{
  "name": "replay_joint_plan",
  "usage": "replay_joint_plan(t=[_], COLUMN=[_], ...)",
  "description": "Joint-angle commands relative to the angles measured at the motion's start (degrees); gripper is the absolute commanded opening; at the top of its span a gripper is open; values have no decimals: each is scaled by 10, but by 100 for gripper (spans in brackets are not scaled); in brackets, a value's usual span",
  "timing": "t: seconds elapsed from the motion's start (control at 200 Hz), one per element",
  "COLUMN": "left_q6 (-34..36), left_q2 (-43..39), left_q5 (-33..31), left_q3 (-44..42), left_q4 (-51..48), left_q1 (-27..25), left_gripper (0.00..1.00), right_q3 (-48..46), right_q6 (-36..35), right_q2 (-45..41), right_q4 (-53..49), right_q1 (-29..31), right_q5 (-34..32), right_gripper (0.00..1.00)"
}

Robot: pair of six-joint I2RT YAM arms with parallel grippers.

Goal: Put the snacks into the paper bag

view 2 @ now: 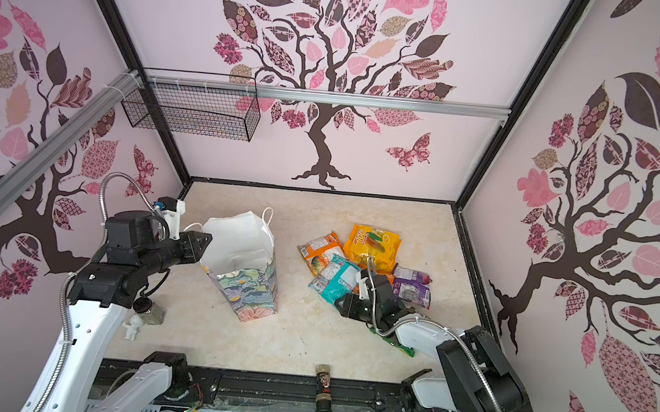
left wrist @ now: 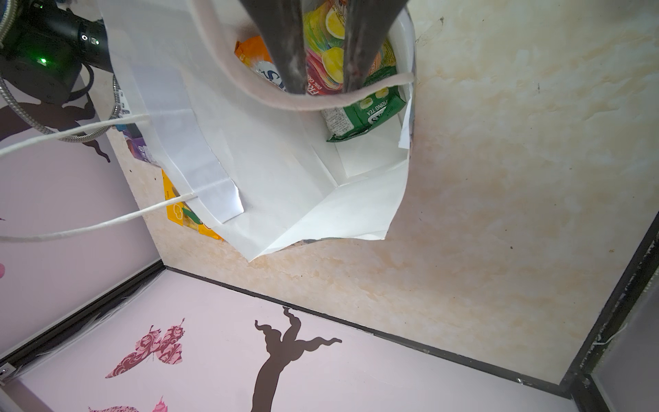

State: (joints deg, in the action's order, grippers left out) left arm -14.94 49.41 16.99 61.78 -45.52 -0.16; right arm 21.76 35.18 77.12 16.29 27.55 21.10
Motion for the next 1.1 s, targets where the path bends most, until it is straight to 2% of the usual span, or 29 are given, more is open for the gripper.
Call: replay_joint_plan(t=[0.0, 0.53, 0.685, 0.875, 1.095], left_q6=[5, 11, 11, 12, 11], left_q2=[-4, -3, -4, -6, -9], left_q5=[-1, -5, -5, -6, -7], left_q3=[-9, -17, -16, -18, -17], left_q4=[10, 17, 17, 18, 17], left_q1=[-2, -1, -1, -1, 0], left_gripper=[23, 24, 24, 24, 24], right_q3=[-3, -20, -23, -29, -30], right_q6=[13, 50, 56, 69, 69], right_q2=[22, 89, 112, 138, 136], right_q4=[35, 117, 140, 184, 196], right_q1=[-1, -3, -2, -3, -2], right_q5=[9, -13, -18, -1, 15], right_gripper=[51, 53, 50, 38, 14])
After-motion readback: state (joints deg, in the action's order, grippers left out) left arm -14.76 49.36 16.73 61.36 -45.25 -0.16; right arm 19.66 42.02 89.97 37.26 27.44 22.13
